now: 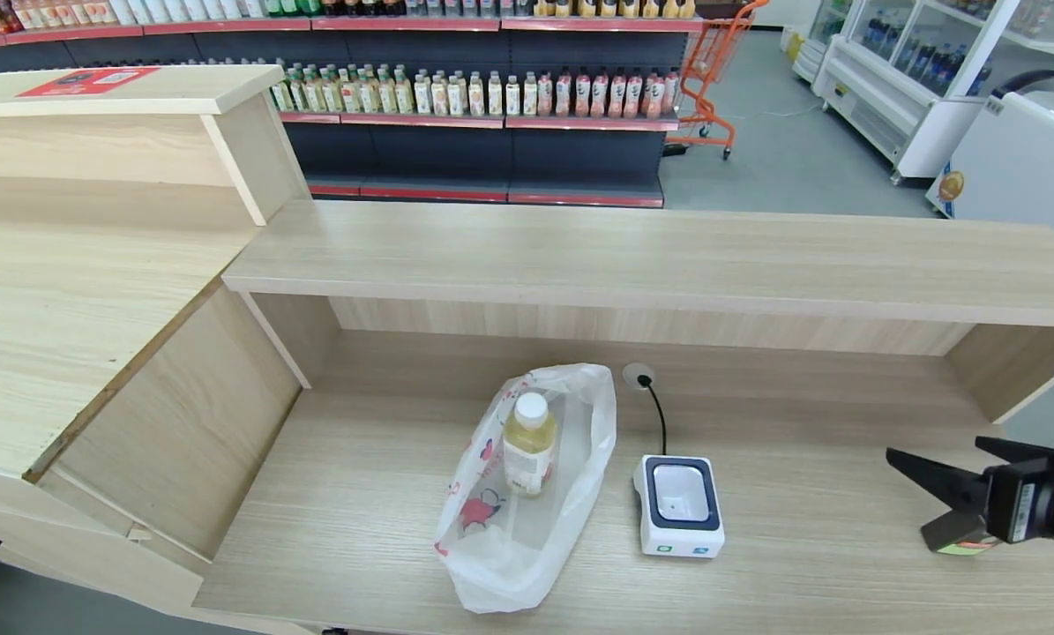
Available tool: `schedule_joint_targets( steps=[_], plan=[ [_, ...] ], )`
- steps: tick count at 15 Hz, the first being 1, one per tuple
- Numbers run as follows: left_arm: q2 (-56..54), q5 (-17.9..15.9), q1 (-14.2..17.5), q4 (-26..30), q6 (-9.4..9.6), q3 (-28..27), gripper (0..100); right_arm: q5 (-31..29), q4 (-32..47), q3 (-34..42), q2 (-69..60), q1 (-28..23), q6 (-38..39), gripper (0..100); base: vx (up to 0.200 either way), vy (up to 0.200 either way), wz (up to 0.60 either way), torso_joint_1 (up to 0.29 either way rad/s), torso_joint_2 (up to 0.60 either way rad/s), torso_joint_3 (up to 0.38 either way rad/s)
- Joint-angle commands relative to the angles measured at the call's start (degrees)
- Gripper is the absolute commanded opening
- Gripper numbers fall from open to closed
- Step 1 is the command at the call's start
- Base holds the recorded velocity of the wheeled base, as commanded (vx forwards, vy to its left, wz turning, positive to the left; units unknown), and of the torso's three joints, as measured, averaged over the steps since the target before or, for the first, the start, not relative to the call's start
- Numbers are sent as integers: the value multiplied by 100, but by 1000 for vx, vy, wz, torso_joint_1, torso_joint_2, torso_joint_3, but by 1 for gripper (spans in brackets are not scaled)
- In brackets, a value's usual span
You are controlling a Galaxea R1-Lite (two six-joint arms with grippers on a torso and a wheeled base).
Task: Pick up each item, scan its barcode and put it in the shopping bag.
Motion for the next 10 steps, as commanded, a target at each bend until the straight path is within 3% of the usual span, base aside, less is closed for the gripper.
schedule_joint_targets(
  steps=[1, 10],
  plan=[
    [9, 0, 1, -1, -1, 0, 100, -25, 315, 84, -788, -46, 298, 100, 0, 0, 0, 0, 0, 0],
    [9, 0, 1, -1, -18, 0, 100, -42, 869, 137, -1298, -336, 333, 100, 0, 0, 0, 0, 0, 0]
  ],
)
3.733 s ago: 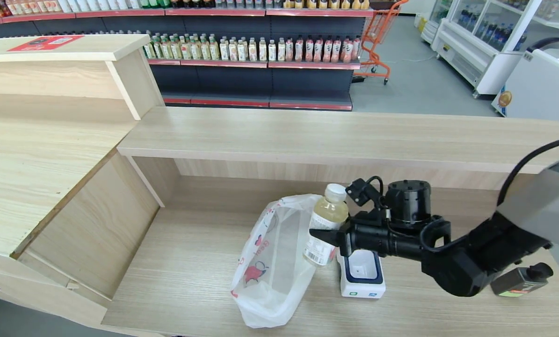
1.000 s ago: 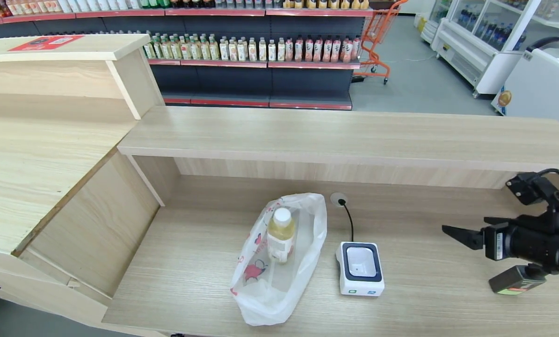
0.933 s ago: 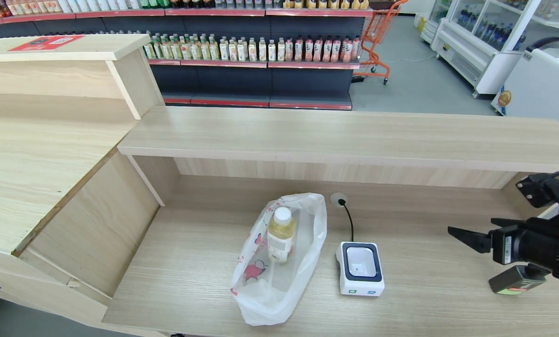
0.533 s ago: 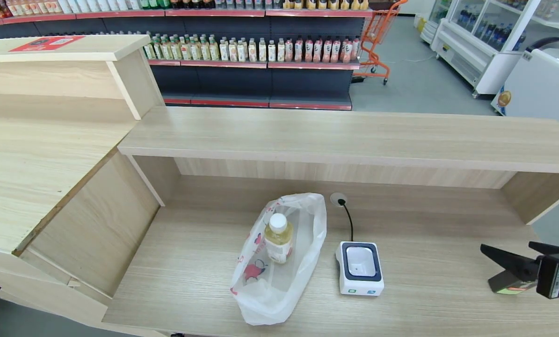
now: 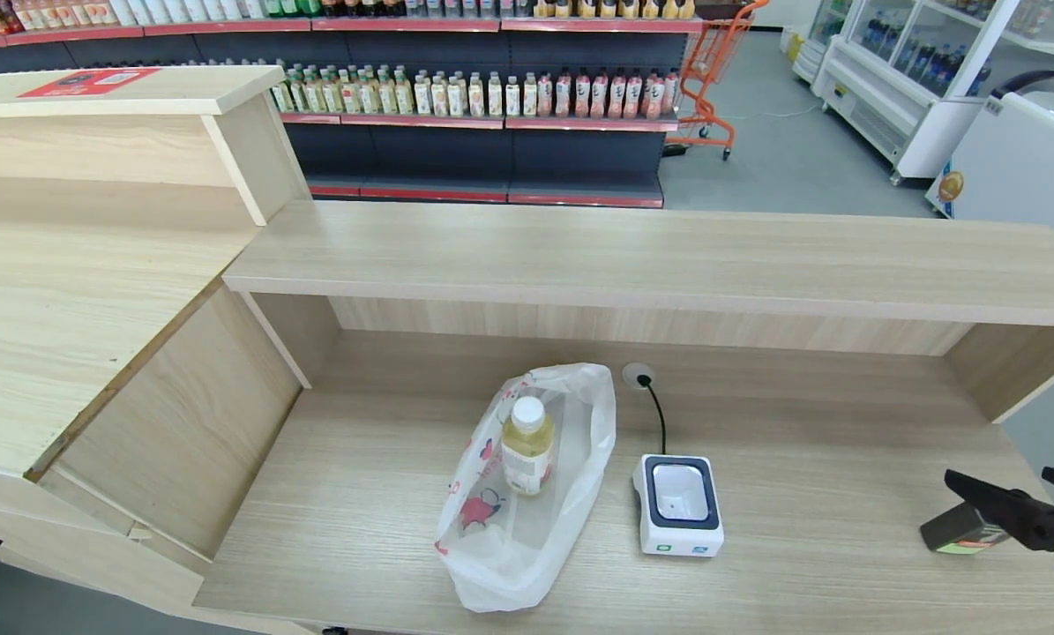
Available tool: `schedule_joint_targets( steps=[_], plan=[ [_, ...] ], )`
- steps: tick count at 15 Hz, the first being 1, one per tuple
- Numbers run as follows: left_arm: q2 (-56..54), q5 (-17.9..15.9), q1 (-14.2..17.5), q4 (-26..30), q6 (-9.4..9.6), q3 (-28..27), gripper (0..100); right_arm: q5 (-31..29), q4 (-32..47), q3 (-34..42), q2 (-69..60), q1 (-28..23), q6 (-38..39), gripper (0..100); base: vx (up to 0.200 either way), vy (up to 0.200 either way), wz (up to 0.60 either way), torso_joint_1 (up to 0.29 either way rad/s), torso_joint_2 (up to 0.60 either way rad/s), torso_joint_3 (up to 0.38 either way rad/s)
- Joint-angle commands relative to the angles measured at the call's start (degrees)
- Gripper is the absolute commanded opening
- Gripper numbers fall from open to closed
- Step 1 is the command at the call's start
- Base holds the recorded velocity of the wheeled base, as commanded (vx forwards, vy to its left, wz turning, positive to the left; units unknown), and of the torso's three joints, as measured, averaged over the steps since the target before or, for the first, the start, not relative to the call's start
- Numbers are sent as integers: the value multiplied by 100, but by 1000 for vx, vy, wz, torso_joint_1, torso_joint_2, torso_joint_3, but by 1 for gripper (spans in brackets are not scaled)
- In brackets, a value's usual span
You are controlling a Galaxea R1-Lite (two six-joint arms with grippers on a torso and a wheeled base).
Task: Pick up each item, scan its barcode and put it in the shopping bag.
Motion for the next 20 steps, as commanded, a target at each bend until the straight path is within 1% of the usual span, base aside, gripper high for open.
schedule_joint_targets(
  steps=[1, 9, 12, 14, 16, 19, 20],
  plan=[
    [9, 0, 1, -1, -2, 0, 100, 4, 69, 13, -113, -42, -4, 100, 0, 0, 0, 0, 0, 0],
    [9, 0, 1, -1, 24, 0, 100, -22, 165, 5, -96, -77, -74, 100, -200, -200, 0, 4, 2, 2],
    [9, 0, 1, -1, 33, 0, 100, -339, 227, -13, 141, -226, -258, 100, -200, -200, 0, 4, 2, 1],
    [9, -9, 1, -1, 33, 0, 100, -734, 183, -136, 467, -226, -258, 100, -200, -200, 0, 7, -2, 5],
    [9, 0, 1, -1, 15, 0, 100, -752, 183, -233, 581, -226, -258, 100, -200, -200, 0, 2, 2, 2],
    [9, 0, 1, -1, 33, 0, 100, -743, 183, -250, 581, -226, -250, 100, 0, 0, 0, 0, 0, 0],
    [9, -9, 1, -1, 33, 0, 100, -769, 192, -241, 607, -226, -258, 100, 0, -200, 0, 2, -2, 2]
  ],
)
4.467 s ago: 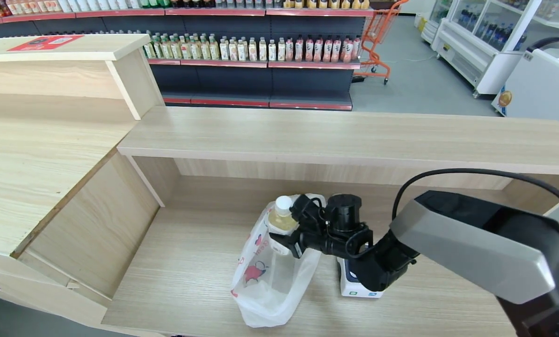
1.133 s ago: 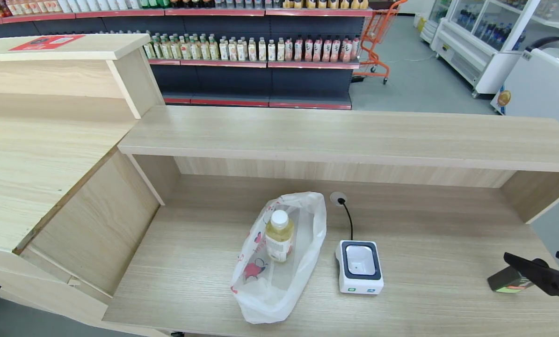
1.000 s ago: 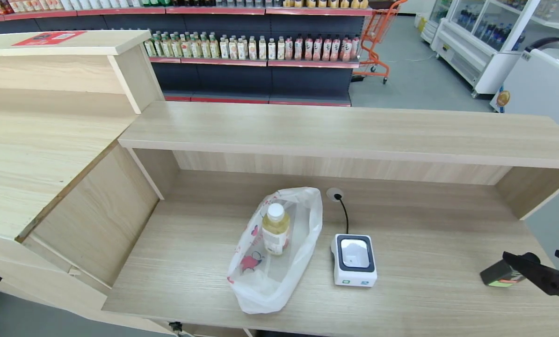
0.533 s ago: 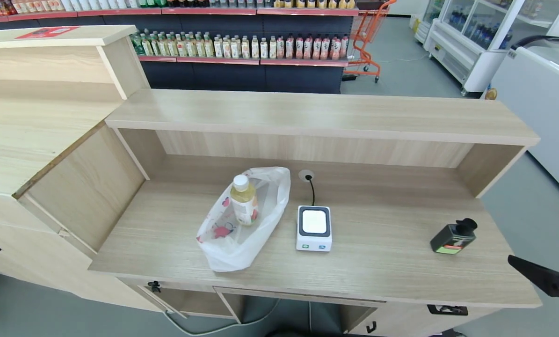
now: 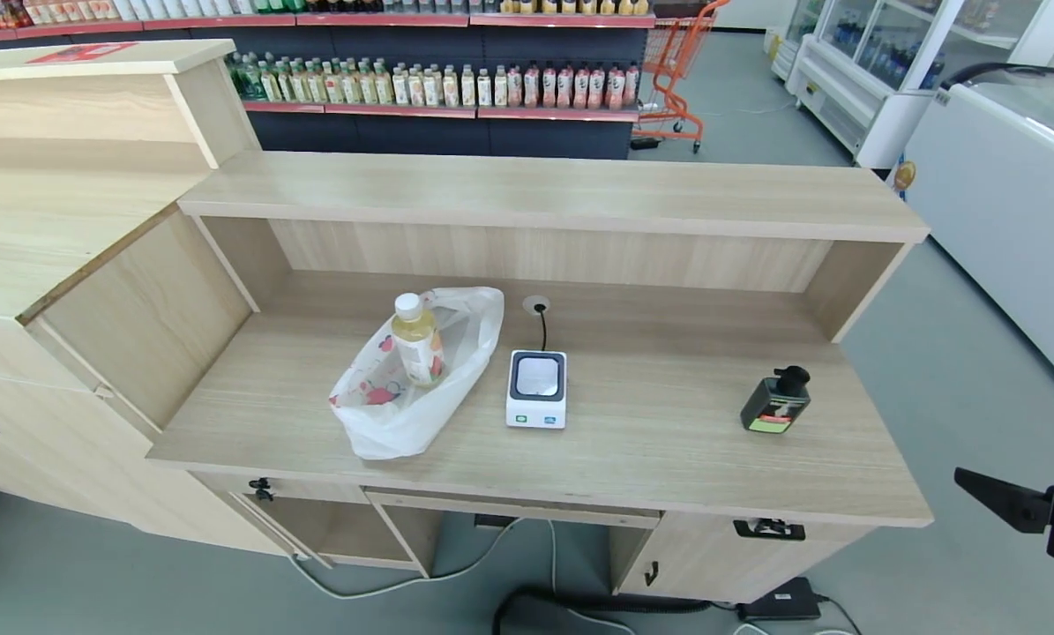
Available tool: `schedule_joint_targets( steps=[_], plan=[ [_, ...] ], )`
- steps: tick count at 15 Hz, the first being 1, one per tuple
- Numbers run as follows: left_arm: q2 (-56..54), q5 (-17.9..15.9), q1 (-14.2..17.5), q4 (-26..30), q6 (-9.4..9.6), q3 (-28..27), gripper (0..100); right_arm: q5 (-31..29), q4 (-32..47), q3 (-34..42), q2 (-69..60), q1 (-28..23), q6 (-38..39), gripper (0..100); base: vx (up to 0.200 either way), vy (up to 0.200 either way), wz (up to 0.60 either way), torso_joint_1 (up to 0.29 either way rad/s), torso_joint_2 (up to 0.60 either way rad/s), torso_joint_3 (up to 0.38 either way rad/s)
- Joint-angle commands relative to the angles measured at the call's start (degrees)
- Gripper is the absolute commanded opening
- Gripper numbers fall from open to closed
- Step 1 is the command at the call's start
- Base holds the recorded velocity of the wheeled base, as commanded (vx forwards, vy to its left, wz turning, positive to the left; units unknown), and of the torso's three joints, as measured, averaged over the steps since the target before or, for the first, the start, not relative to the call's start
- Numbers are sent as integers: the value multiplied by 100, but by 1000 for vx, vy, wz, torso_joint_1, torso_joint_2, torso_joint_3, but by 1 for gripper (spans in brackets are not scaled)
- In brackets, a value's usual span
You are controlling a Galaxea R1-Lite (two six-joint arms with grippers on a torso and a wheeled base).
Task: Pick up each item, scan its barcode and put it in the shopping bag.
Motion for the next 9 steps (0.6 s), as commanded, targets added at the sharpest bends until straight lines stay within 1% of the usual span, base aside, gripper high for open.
schedule_joint_targets(
  steps=[1, 2, 3, 5, 6, 7, 8, 9],
  plan=[
    [9, -4, 12, -4, 0, 0, 100, -45, -7, -12, 191, -3, -19, 100, 0, -200, 0, 12, -7, 2],
    [9, -4, 12, -4, 9, 0, 100, -80, -7, -47, 279, -3, -45, 100, 0, -200, 0, 2, 2, 2],
    [9, -4, 12, -4, 9, 0, 100, -212, -7, -170, 507, -12, -282, 100, 0, -200, 0, 12, -2, 7],
    [9, -4, 12, -4, 9, 0, 100, -414, -7, -328, 929, -188, -889, 100, 0, -200, 0, 19, 10, -5],
    [9, -4, 12, -4, 9, 0, 100, -423, -7, -354, 1044, -223, -1082, 100, 0, -200, 0, -7, -2, 7],
    [9, 5, 12, -4, 0, 0, 100, -458, -7, -442, 1369, -320, -1566, 100, 0, -200, 0, -2, -2, -2],
    [9, 5, 12, -4, -18, 0, 100, -458, -7, -486, 1545, -320, -1759, 100, 0, -200, 0, 2, 7, 2],
    [9, 5, 12, -4, -18, 0, 100, -484, -7, -636, 1931, -320, -2128, 100, 0, 0, 0, 0, 0, 0]
  ],
)
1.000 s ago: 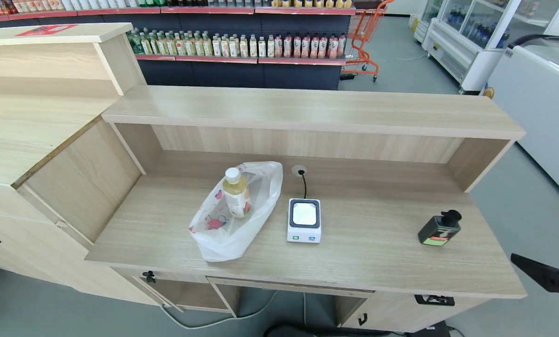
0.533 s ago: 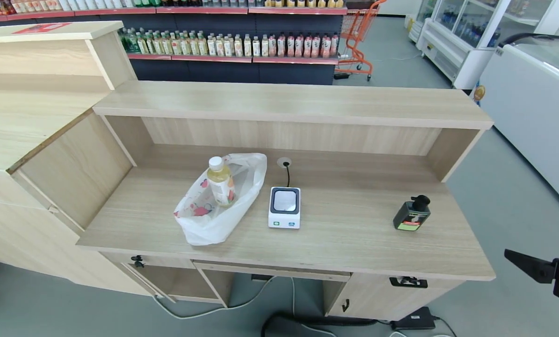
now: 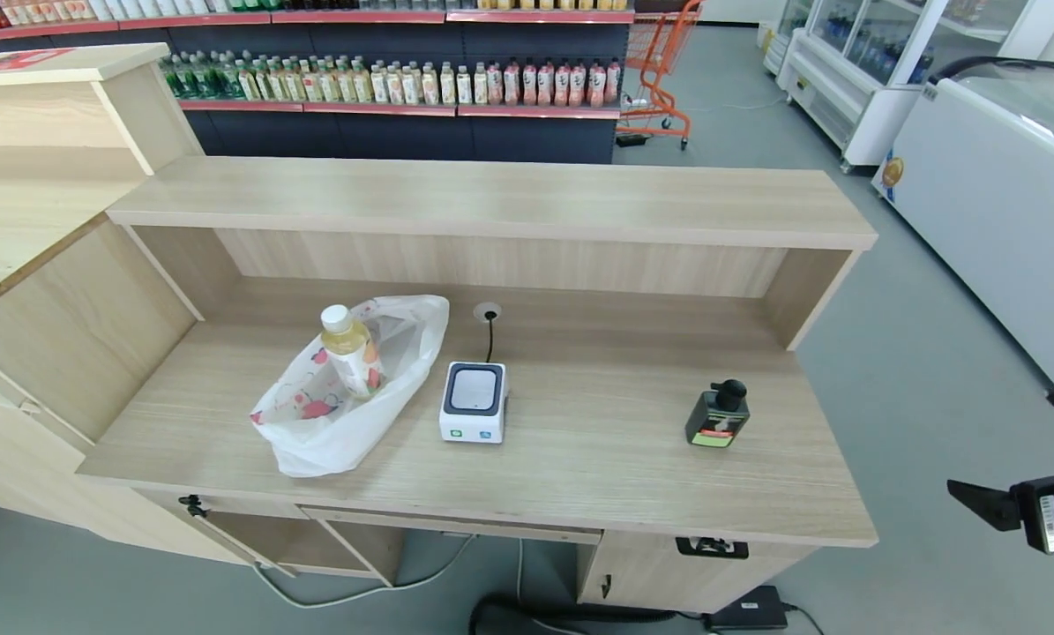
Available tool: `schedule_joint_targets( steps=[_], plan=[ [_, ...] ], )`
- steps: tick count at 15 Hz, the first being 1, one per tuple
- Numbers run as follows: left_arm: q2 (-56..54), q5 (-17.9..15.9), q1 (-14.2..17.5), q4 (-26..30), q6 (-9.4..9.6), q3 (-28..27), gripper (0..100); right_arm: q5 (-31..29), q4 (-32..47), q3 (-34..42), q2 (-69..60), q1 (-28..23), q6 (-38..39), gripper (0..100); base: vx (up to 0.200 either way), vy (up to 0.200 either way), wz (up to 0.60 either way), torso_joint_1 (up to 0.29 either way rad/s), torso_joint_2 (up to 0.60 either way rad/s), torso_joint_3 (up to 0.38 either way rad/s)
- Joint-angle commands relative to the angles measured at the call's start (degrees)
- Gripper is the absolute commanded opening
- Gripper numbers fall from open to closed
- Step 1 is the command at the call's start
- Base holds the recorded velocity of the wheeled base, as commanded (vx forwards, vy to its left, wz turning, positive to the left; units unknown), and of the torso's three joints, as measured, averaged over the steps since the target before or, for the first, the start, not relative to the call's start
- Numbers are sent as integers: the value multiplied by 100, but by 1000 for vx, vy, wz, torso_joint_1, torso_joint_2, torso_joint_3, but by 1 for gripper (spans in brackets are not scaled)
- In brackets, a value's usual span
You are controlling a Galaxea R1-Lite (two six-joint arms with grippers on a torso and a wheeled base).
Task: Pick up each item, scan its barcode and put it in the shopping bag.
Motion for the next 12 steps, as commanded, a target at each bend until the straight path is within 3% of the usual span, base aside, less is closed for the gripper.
schedule_joint_targets(
  steps=[1, 4, 7, 10, 12],
  plan=[
    [9, 2, 1, -4, -3, 0, 100, -73, -10, -353, 986, -49, -649, 100, 0, 0, 0, 0, 0, 0],
    [9, 2, 1, -4, -3, 0, 100, -46, -19, -836, 1882, 48, -1291, 100, 0, 0, 0, 0, 0, 0],
    [9, 2, 1, -4, -3, 0, 100, 314, -107, -1337, 2735, 601, -1343, 100, 0, 0, 0, 0, 0, 0],
    [9, 2, 1, -4, -3, 0, 100, 481, -1443, -1451, 3666, 971, -1484, 100, 0, 0, 0, 0, 0, 0],
    [9, 2, 1, -4, -3, 0, 100, 841, -1566, -1732, 4027, 1278, -1484, 100, 0, 0, 0, 0, 0, 0]
  ],
)
